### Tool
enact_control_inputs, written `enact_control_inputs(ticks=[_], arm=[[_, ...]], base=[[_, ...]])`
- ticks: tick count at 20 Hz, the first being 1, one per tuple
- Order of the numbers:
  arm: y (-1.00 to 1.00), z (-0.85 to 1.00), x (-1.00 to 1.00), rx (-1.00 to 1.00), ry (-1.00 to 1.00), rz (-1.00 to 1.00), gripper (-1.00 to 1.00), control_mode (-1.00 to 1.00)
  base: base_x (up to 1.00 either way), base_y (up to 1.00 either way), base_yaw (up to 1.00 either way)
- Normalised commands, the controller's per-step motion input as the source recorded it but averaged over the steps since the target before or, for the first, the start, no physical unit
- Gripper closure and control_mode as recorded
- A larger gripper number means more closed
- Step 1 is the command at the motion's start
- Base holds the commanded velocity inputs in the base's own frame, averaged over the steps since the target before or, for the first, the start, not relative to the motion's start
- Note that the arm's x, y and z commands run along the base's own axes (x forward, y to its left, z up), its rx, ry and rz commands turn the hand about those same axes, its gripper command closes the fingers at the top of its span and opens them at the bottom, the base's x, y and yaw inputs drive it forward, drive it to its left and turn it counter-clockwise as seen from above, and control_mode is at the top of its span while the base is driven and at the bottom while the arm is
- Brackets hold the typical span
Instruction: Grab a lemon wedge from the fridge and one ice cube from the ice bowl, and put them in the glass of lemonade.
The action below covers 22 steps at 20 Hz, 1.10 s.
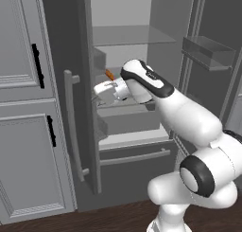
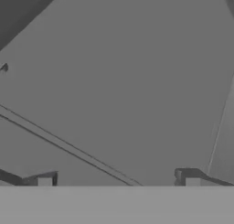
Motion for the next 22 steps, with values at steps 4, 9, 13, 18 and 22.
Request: enact_control_inputs(ticks=[4,9,13,18,22], arm=[[0.73,0.01,-0.35,0.07,-0.07,0.04,-1.0,-1.0],[0.79,0.26,-0.15,0.01,-0.04,0.0,-1.0,-1.0],[0.82,0.3,-0.08,0.0,0.0,0.0,-1.0,-1.0],[0.76,0.17,-0.11,0.0,0.0,0.0,-1.0,-1.0],[0.39,0.0,0.02,0.0,0.01,0.0,-1.0,-1.0]], base=[[0.0,0.0,0.0],[0.0,0.0,0.0],[0.0,0.0,0.0],[0.0,0.0,0.0],[0.0,0.0,0.0]])
